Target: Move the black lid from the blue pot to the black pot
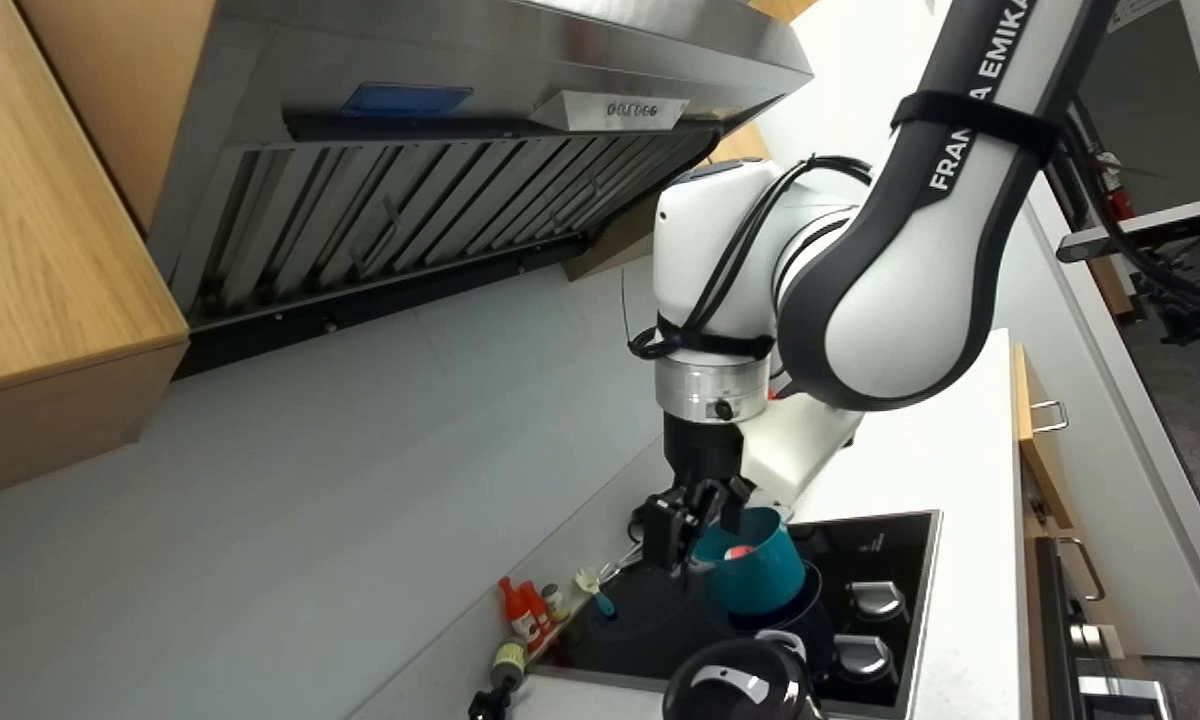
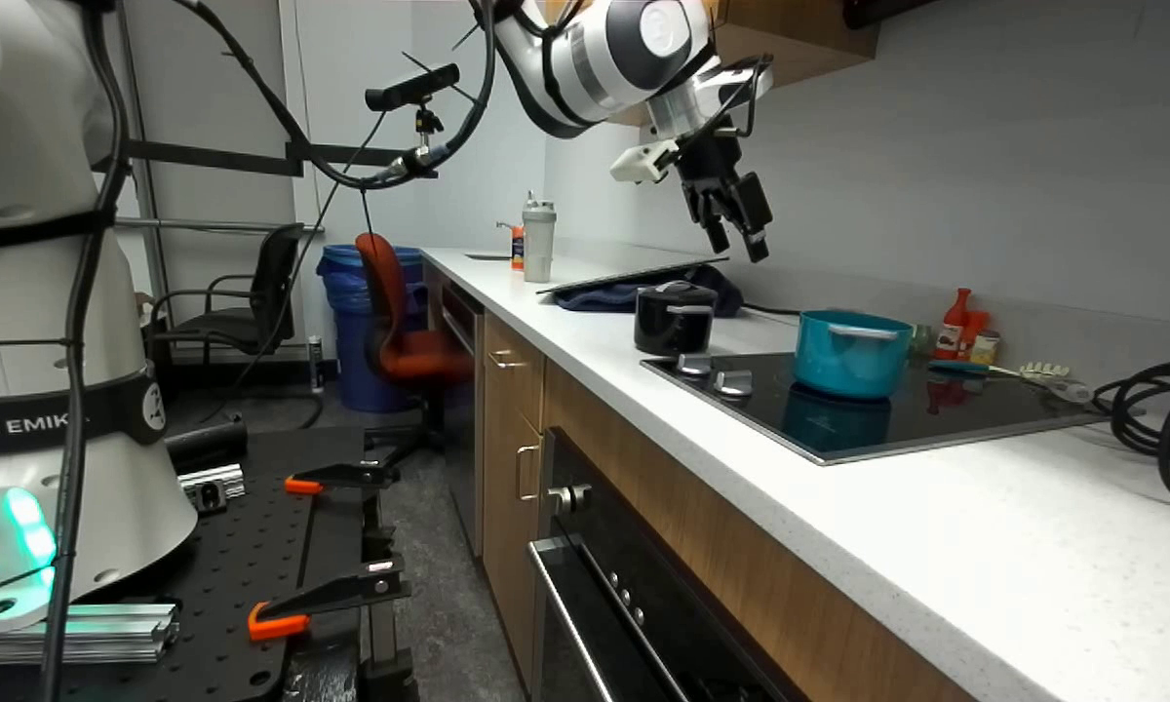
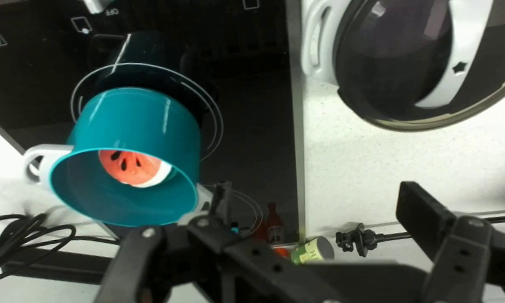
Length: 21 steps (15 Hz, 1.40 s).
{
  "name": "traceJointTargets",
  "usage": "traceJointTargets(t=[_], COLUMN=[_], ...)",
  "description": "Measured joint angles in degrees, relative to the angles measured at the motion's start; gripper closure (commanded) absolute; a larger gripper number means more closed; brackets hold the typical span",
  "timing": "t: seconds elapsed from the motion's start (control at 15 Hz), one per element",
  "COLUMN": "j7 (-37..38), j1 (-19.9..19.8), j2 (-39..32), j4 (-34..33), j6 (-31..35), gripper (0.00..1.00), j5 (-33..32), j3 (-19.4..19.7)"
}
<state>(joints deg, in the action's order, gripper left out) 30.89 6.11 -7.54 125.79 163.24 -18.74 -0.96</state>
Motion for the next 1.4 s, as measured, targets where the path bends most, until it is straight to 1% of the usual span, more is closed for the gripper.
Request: traceJointTargets(t=[0.33, 0.6, 0.87, 1.13, 1.4], j7=[0.09, 0.33, 0.62, 0.96, 1.14], j1=[-0.32, -0.36, -1.50, -3.48, -5.69], j2=[3.64, 7.49, 12.21, 17.64, 21.77], j4=[2.35, 5.45, 9.25, 12.81, 15.18], j6=[-2.01, -5.91, -10.03, -14.27, -15.95], gripper=[0.00, 0.00, 0.00, 0.00, 0.00], j5=[-0.41, -0.43, -0.39, -0.32, -0.27], j3=[2.30, 3.11, 2.28, 0.49, -1.48])
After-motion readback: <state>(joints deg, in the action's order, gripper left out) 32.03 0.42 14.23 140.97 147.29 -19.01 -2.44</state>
